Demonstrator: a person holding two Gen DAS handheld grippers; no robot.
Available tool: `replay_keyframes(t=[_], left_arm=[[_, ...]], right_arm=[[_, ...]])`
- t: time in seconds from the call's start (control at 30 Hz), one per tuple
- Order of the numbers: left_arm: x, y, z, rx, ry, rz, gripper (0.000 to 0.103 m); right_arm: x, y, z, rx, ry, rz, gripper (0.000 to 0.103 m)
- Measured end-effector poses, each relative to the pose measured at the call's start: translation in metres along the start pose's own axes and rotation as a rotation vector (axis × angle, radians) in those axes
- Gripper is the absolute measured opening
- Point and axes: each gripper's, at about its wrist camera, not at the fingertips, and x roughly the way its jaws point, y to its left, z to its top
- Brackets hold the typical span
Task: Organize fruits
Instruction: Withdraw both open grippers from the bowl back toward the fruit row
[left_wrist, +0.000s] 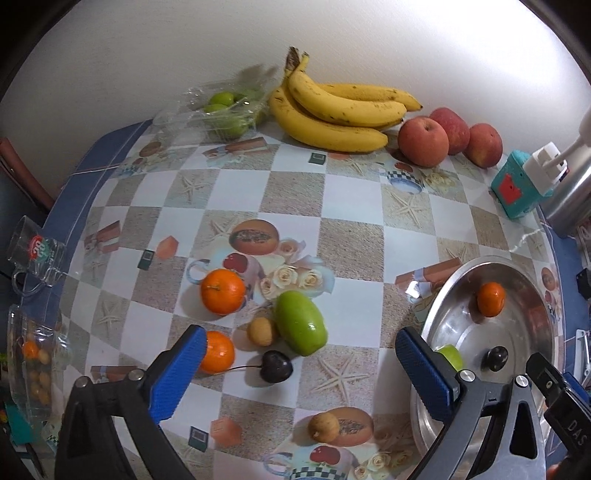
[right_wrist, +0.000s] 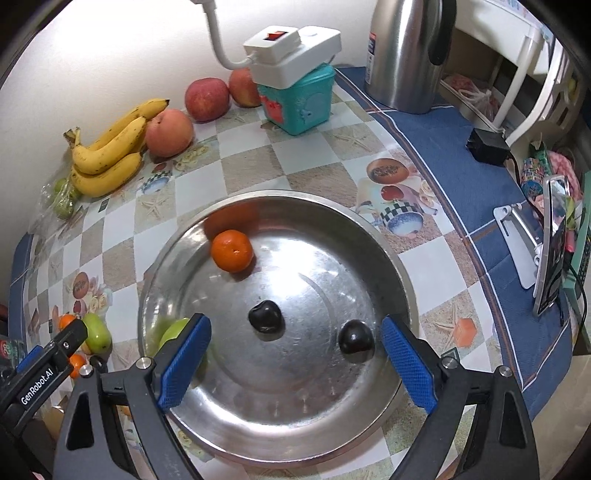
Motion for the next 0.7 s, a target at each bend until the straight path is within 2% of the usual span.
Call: replay_keyframes(t=[0.27, 0.47, 0.7], left_arm=[[-0.009, 0.042, -0.001, -0.070, -0.024, 0.056, 0.103], [-0.016, 0.081, -0.008, -0.133, -0.033, 0.123, 0.103], [-0.021, 0.114, -0.019, -0.198, -0.030, 0.147, 0.103]], right_arm=[[-0.006, 0.026, -0.006, -0.057, 0.000, 0.033, 0.094], [-0.010, 0.062, -0.018, -0.139, 0.016, 0.098, 0.094], [-0.016, 0.105, -0.036, -0.234, 0.041, 0.175, 0.094]])
